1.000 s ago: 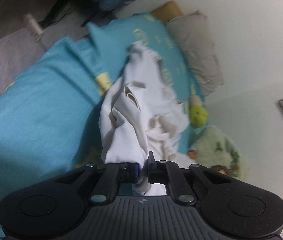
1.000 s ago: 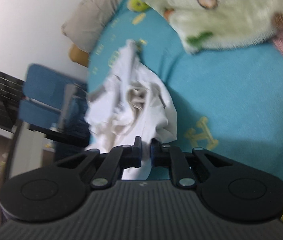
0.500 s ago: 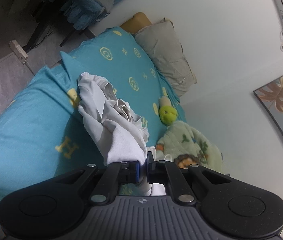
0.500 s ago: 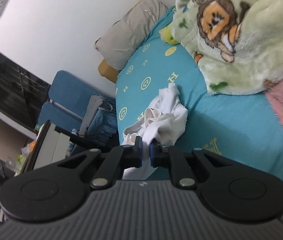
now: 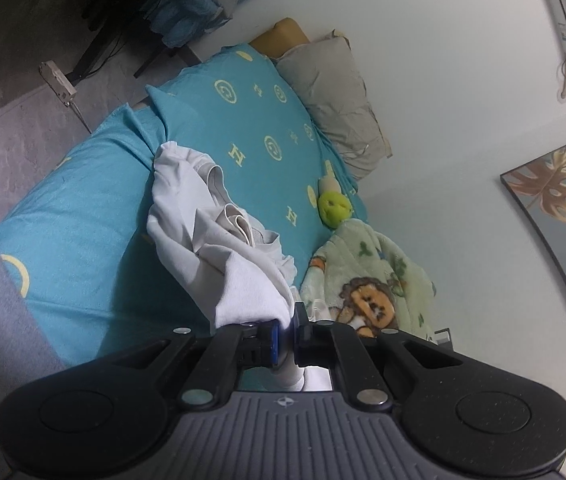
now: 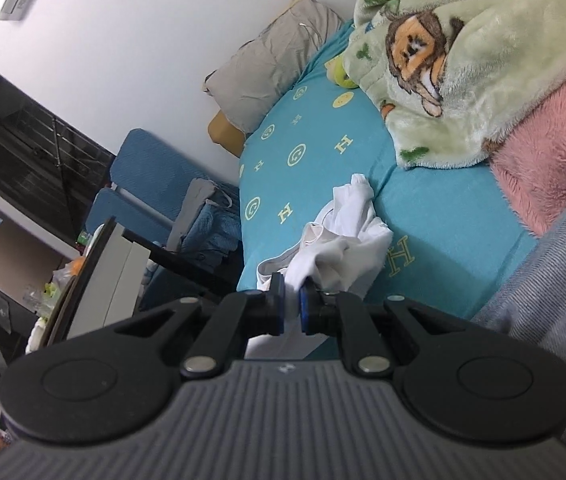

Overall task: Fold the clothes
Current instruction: 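Grasp the folded shirt with both grippers and fold it in half again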

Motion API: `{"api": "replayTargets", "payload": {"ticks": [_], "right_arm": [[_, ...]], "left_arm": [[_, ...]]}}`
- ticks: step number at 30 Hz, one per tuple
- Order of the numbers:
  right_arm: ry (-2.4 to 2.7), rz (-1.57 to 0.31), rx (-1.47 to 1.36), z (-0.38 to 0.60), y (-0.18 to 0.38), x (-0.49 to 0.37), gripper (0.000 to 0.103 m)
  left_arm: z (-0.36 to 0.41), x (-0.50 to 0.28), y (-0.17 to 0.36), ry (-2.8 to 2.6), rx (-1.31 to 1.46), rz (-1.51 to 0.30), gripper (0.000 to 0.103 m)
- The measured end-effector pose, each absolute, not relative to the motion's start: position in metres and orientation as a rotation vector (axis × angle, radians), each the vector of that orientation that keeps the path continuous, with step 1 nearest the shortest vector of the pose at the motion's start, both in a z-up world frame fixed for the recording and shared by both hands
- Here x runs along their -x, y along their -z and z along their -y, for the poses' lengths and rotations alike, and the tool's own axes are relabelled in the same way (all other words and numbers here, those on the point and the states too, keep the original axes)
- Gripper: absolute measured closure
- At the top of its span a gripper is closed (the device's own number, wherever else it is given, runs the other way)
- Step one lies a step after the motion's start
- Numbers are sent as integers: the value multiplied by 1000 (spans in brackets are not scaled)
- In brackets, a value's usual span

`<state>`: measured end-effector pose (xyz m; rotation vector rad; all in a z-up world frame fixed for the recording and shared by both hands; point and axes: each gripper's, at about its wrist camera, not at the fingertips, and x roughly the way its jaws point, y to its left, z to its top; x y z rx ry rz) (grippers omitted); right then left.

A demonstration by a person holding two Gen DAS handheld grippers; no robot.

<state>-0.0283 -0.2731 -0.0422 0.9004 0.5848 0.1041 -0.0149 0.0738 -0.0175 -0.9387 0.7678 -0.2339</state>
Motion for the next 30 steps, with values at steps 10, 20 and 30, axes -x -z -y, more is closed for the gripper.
{"api": "replayTargets", "payload": {"ticks": [10, 20, 30], "right_arm": [[-84, -632, -934, 277, 64, -51, 93], [-28, -696, -896, 274, 91, -175, 93], [-81, -747, -844, 274, 139, -250, 92]], "left_arm": [[-70, -70, 34, 183, 965, -786, 95], [-61, -201, 62, 105, 870, -809, 95], [-60, -261, 122, 96, 788, -729, 95]]}}
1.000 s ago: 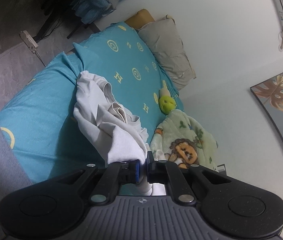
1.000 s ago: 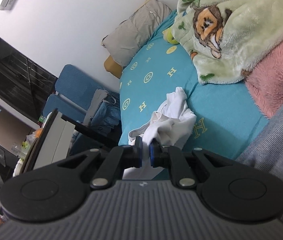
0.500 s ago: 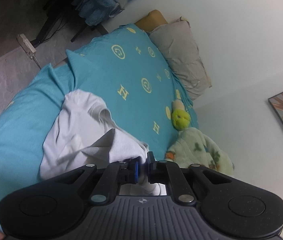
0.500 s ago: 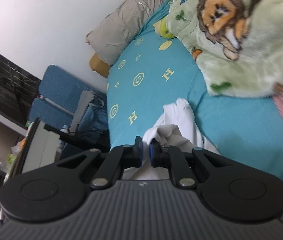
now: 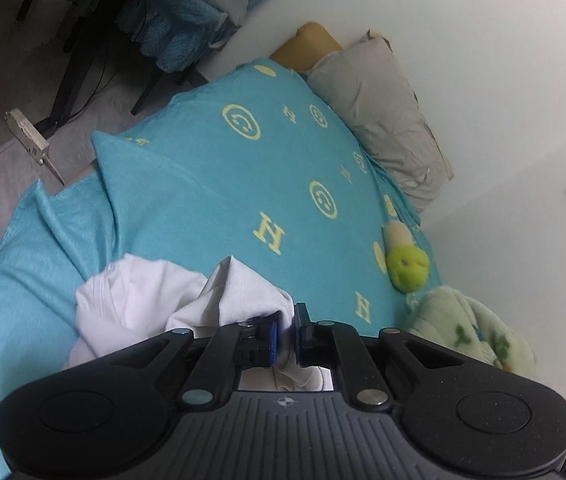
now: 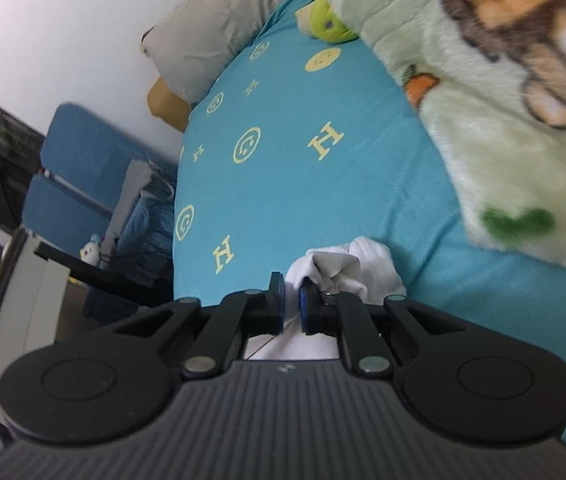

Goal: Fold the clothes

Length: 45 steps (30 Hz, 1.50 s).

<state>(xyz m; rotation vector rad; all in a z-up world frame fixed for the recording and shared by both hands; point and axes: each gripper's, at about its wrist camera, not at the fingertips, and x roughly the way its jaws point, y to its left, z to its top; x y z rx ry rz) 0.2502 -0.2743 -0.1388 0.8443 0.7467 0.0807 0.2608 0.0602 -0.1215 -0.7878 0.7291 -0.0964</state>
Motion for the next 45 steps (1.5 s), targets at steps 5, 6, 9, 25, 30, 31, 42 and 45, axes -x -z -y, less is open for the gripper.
{"api": "replayTargets", "payload": {"ticks": [5, 6, 9, 25, 30, 31, 42, 45], "right_arm": [[-99, -756, -773, 267, 149, -264, 91], [-97, -762, -759, 266, 152, -265, 91], [-93, -785, -747, 266, 157, -268, 90], [-244, -631, -479, 236, 113, -232, 41], [-205, -741, -314, 216, 142, -247, 67], [-201, -759, -297, 214, 148, -250, 68], [-176, -681, -304, 215, 121, -206, 66], [-175, -655, -301, 214, 110, -182, 66]], "left_arm": [[-57, -278, 132, 94, 697, -750, 94], [-54, -280, 133, 94, 667, -757, 94], [-48, -281, 138, 96, 606, -762, 94], [-4, -231, 110, 197, 171, -700, 21], [2, -238, 134, 188, 95, -771, 21], [4, -240, 138, 186, 82, -779, 21], [14, -201, 107, 228, 64, -723, 21], [20, -185, 101, 226, 24, -714, 21]]}}
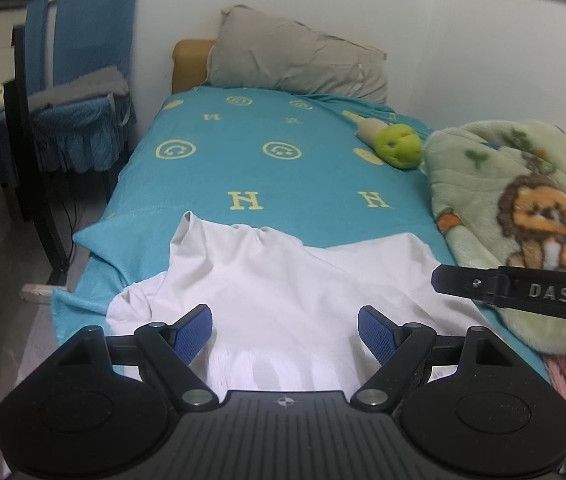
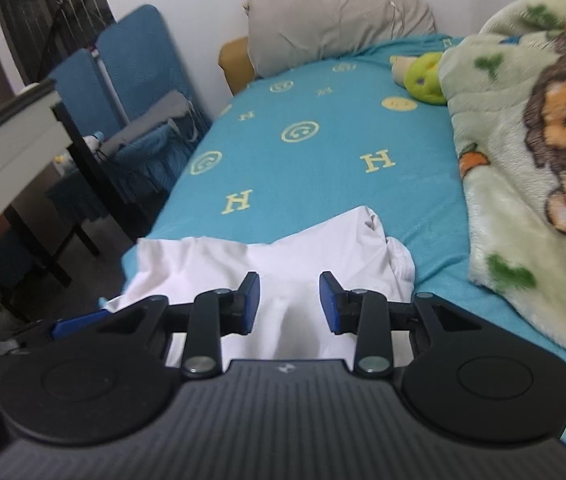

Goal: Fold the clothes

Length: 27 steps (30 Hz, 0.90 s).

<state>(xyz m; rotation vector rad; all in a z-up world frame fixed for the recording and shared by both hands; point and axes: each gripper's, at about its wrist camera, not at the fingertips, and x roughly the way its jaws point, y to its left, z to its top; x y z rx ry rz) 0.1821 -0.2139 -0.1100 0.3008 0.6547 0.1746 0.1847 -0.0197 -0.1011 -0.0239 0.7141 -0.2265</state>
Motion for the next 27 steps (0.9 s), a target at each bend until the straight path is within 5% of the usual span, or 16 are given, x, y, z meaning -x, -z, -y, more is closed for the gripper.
{"api": "replayTargets", "payload": {"ticks": [4, 6, 8, 9, 18, 20, 23, 27], "right_arm": [[-149, -676, -261, 210, 112, -170, 65], [-128, -708, -250, 211, 118, -174, 52], [-119, -732, -254, 213, 124, -178, 15], [-119, -744, -264, 215, 127, -180, 11], [-106, -622, -304, 226, 117, -164, 13], [-133, -620, -291, 223, 115, -165, 42], [-164, -670, -266, 216, 122, -169, 59], [-175, -782, -239, 209, 141, -178, 60]], "left_arm": [[22, -180, 113, 191, -23, -767, 21], [21, -182, 124, 187, -28, -790, 20], [19, -182, 129, 191, -26, -792, 18], [19, -182, 130, 190, -26, -789, 18], [20, -179, 129, 177, -25, -781, 16], [20, -178, 128, 174, -21, -783, 16], [17, -176, 126, 167, -2, -790, 16], [11, -166, 118, 164, 72, -815, 16]]}}
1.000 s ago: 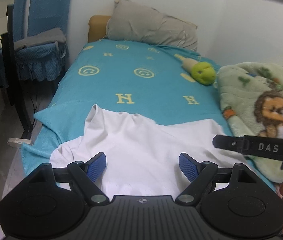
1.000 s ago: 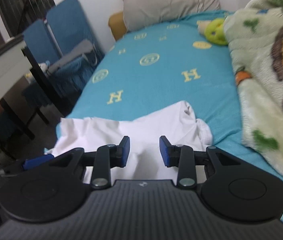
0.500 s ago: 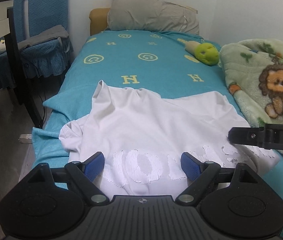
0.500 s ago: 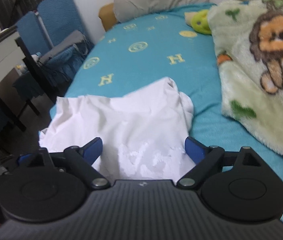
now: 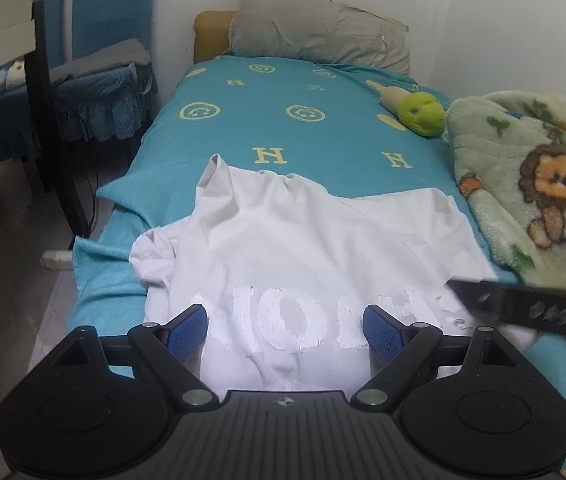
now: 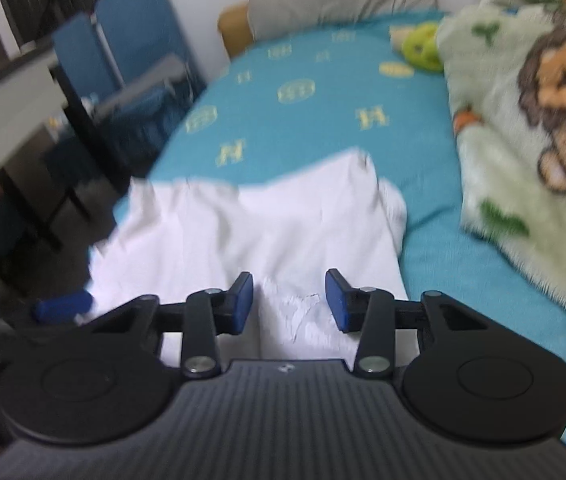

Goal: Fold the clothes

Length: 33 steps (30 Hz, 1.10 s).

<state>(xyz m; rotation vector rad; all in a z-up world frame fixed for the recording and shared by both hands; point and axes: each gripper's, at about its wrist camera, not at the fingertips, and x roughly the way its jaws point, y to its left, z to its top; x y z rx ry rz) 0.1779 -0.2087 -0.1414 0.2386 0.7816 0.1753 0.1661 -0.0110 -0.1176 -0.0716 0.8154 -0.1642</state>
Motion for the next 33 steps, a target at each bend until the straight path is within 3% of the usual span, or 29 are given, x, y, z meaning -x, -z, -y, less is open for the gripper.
{"api": "replayTargets", "payload": {"ticks": [9, 16, 20, 24, 28, 33], "right_arm": [[-177, -816, -272, 211, 151, -179, 60], [-172, -818, -261, 209, 150, -180, 60], [-168, -818, -251, 208, 150, -181, 60], [-166, -814, -237, 206, 150, -180, 60], [-164, -812, -232, 206, 151, -179, 60], [-159, -814, -229, 204, 151, -179, 61]], "left_arm": [[-18, -136, 108, 225, 402, -917, 14], [-44, -154, 152, 163, 736, -1048, 14], [-64, -163, 184, 122, 1066, -1034, 14], [-74, -169, 192, 104, 1163, -978, 15], [-79, -165, 189, 72, 1187, -929, 34], [-84, -155, 172, 140, 1243, -795, 38]]}}
